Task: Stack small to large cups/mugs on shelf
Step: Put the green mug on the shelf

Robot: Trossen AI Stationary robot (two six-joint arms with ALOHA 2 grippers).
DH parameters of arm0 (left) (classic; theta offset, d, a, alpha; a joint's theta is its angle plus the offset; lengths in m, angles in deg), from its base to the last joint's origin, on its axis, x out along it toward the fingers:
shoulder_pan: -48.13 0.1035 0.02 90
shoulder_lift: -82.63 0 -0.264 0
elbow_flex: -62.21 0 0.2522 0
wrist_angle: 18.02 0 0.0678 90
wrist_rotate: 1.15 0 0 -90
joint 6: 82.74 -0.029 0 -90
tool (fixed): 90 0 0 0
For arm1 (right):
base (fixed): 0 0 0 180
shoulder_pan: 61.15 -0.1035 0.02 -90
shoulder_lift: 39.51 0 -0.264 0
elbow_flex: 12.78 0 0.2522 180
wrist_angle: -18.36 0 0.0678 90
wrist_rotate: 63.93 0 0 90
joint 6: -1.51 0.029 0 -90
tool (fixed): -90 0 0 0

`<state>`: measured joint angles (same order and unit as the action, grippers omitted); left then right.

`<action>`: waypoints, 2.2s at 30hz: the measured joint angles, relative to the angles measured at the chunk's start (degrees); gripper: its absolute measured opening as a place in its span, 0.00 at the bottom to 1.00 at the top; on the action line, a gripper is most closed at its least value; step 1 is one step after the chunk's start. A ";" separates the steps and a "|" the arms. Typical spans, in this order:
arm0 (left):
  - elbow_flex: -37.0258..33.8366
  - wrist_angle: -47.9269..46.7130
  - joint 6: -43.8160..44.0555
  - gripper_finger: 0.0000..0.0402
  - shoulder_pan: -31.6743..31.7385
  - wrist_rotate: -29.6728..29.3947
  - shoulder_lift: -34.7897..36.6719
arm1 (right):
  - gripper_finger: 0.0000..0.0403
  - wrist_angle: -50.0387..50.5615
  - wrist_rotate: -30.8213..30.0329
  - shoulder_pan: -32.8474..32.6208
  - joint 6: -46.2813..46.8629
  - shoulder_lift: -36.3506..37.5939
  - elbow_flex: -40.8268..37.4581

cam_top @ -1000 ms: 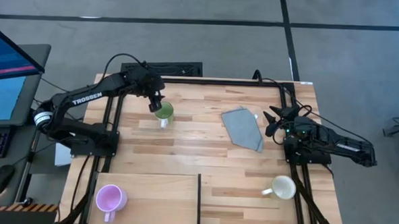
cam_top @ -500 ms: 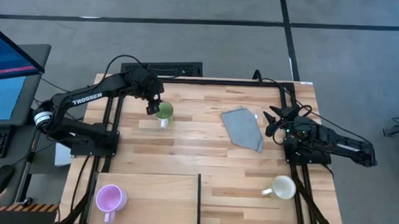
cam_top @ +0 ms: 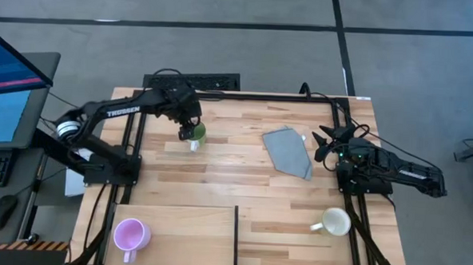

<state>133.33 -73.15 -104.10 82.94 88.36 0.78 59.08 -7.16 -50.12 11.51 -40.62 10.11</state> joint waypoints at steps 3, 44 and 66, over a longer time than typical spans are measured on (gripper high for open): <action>0.00 0.12 0.00 0.58 0.00 -0.04 -0.60 | 0.54 0.00 0.00 0.00 0.00 -0.01 0.00; 0.00 -0.22 -0.31 0.45 -0.02 0.20 -0.68 | 0.54 0.04 0.00 0.00 0.00 -0.02 0.00; -0.04 -1.36 -0.04 0.44 -0.73 -1.08 -5.45 | 0.54 0.07 0.04 -0.02 0.00 0.00 0.00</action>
<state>133.29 -74.51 -104.15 82.21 87.27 -4.67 59.15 -7.12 -50.14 11.51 -40.62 10.11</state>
